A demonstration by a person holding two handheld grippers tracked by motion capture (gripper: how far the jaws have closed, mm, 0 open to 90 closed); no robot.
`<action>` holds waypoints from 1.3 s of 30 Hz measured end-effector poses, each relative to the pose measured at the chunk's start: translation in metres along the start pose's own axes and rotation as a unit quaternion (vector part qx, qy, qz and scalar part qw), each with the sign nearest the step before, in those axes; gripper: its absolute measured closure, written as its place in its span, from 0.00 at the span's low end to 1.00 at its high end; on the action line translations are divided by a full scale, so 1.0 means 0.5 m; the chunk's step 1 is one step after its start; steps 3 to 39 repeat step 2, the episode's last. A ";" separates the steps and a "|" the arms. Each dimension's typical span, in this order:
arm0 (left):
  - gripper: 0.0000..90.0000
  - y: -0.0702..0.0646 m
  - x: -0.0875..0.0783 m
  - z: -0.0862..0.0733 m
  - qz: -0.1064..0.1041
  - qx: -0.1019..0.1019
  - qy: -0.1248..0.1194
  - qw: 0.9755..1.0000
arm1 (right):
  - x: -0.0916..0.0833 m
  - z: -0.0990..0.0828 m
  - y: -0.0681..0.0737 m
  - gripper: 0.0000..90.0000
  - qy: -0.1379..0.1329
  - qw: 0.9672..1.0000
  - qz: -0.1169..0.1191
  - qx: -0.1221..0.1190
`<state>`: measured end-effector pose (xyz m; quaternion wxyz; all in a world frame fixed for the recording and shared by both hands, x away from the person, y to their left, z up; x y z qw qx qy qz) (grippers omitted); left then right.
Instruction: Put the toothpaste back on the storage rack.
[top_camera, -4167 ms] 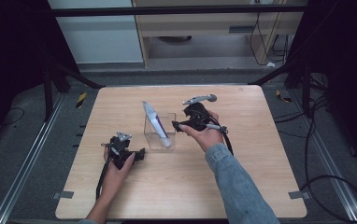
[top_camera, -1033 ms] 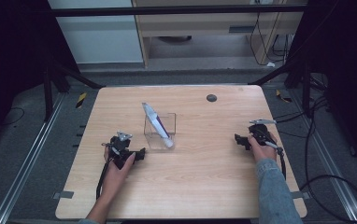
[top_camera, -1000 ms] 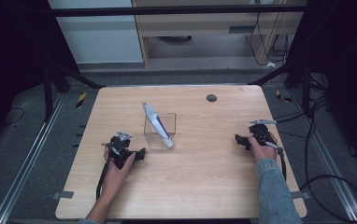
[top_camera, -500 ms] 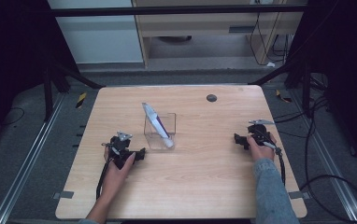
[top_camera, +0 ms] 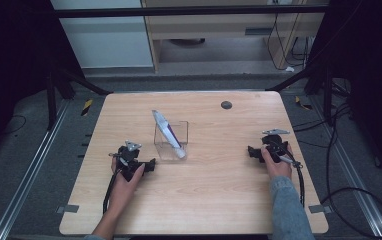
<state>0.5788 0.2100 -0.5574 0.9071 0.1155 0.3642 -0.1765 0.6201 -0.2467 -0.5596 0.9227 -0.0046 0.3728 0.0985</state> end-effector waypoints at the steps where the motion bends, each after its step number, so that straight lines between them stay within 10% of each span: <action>1: 0.00 0.000 0.000 0.000 0.000 0.000 0.000 1.000 | 0.001 0.000 0.000 0.00 0.001 1.000 -0.008 0.008; 39: 0.00 0.000 0.000 0.000 -0.001 0.000 0.000 1.000 | 0.002 0.001 0.001 0.00 0.001 1.000 -0.012 0.012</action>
Point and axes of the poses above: each handheld gripper's, and its own axes: x roughly forward along the jaws, z roughly out of its top, y roughly to its left, the point moved 7 cm from there along x, roughly forward along the jaws, and after that the axes turned 5 degrees about x, right-handed, at the moved point
